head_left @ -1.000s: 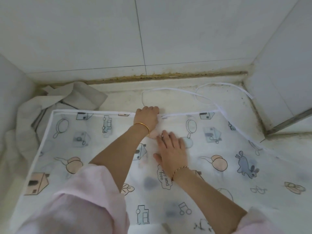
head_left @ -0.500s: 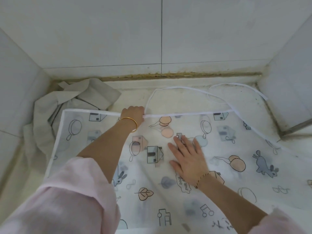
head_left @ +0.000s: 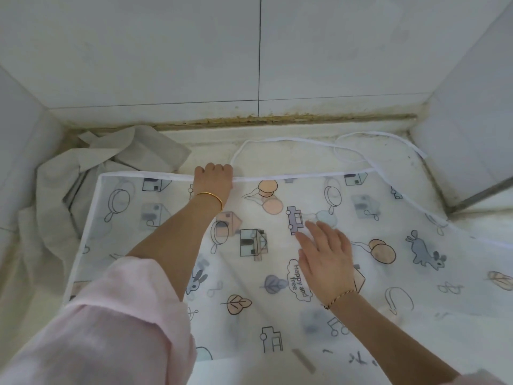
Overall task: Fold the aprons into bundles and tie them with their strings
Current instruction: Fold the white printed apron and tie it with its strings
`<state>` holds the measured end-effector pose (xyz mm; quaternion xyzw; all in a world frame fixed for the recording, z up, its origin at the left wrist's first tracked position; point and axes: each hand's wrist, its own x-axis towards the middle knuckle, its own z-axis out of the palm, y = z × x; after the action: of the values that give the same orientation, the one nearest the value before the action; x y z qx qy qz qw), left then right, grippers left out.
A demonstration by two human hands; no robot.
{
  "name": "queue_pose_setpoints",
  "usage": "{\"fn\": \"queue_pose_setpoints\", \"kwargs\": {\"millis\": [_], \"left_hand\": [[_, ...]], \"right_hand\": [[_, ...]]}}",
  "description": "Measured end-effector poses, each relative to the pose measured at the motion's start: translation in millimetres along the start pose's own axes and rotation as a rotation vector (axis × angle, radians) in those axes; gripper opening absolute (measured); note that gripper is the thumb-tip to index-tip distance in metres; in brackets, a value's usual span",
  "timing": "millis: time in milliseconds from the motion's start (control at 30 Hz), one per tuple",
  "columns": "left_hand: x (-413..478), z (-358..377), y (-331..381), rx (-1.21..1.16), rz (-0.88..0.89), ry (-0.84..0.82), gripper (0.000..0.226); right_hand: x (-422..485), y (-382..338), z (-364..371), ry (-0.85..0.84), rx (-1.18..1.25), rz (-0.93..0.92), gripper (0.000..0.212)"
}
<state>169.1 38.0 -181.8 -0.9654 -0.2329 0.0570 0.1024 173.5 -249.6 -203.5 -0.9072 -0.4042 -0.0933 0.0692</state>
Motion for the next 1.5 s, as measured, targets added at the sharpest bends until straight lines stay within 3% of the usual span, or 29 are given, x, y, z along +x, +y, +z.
{"fn": "queue_pose_setpoints", "kwargs": {"millis": [100,233,367,467,500,600,700,867,1167,1300,1400,1500], "left_hand": [[-14,-1,16,0.014,-0.083,0.200,0.035],[-64,-5,79,-0.350,-0.082,0.305,0.034],[-132,-10,152,-0.649,-0.065,0.186,0.016],[-163,-17,189,-0.672,-0.093,0.077,0.031],[-167,-20,197,-0.656,-0.103,0.055,0.036],[-167,-32,219,-0.628,-0.104,-0.003,0.058],[-161,-31,234,-0.585,-0.090,-0.144,0.055],[-166,-9,244,-0.406,-0.105,-0.158,0.058],[-170,-10,244,-0.372,-0.120,-0.107,0.063],[-168,-10,244,-0.325,-0.104,-0.152,0.065],[-161,-26,245,-0.295,-0.161,-0.185,0.065],[-152,-50,274,-0.240,-0.125,-0.032,0.050]], "right_hand": [[-11,8,-8,0.025,0.005,0.115,0.034],[-17,13,-9,-0.282,0.013,0.177,0.047],[-8,15,-17,-0.329,0.169,0.235,0.053],[-4,39,-35,-0.319,0.667,0.367,0.038],[-7,50,-40,-0.242,0.745,0.408,0.037],[-32,81,-51,-0.005,0.586,0.474,0.032],[-63,102,-53,0.063,0.367,0.378,0.028],[-101,138,-35,-0.332,0.018,0.231,0.052],[-107,201,-38,-0.478,-0.061,0.153,0.071],[-100,199,-42,-0.354,0.128,0.226,0.051],[-115,202,-59,-0.044,0.353,0.242,0.040],[-139,206,-77,0.190,0.392,0.306,0.033]]}}
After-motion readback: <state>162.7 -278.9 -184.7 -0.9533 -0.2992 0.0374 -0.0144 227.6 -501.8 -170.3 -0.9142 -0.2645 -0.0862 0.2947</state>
